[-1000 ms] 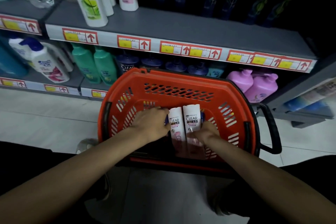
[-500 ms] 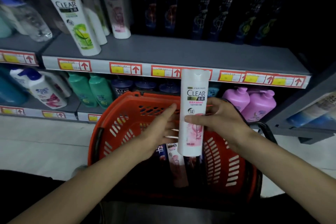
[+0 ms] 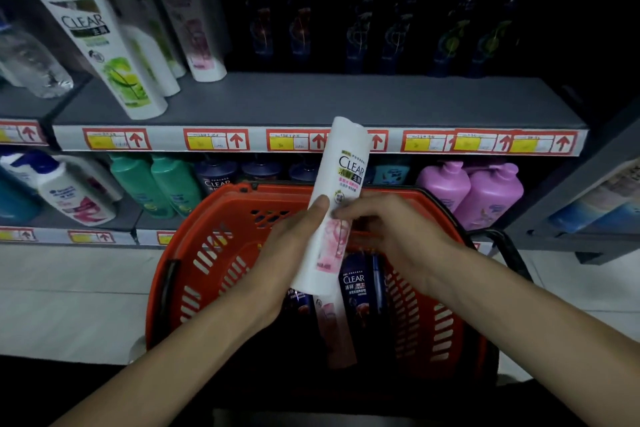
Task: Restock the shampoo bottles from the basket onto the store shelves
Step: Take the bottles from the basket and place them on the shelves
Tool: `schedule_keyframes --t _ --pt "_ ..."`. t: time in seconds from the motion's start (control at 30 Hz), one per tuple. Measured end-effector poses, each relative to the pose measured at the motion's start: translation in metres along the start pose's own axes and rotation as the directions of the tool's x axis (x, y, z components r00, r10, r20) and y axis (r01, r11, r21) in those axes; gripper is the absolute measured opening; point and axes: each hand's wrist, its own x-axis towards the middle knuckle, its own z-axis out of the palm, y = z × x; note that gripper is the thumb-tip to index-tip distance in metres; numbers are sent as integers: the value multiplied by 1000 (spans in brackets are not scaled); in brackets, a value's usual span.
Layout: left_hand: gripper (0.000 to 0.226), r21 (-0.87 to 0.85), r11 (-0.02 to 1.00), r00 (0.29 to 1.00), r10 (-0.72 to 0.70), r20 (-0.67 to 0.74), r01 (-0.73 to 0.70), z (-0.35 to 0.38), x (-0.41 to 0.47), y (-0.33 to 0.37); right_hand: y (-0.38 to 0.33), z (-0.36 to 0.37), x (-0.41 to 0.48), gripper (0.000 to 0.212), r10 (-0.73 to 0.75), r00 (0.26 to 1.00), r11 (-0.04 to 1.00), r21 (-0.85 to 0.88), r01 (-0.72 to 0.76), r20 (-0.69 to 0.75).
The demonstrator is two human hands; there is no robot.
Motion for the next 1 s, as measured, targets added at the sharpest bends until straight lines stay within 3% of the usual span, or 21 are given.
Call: schedule_keyframes --t 0.23,0.4,0.5,0.7,0.87,1.0 --pt "30 100 972 969 222 -107 -211 -4 -9 6 5 -3 3 32 69 998 997 -36 -69 -1" --pt "54 151 944 924 320 -210 -293 -8 -8 13 2 1 0 31 72 997 996 -61 -69 40" --pt "54 183 927 902 364 -233 -327 -13 -7 17 -2 3 -2 31 50 997 997 -62 -47 57" --pt "48 88 941 911 340 -235 -328 -21 -10 28 -9 13 0 35 -47 993 996 -75 55 109" --pt "37 -148 962 964 204 -170 -230 -24 -16 45 -18 24 4 37 -142 978 988 -35 149 151" --pt "48 -211 963 981 145 -129 -170 -34 -15 54 -23 34 7 41 -177 976 984 17 176 130"
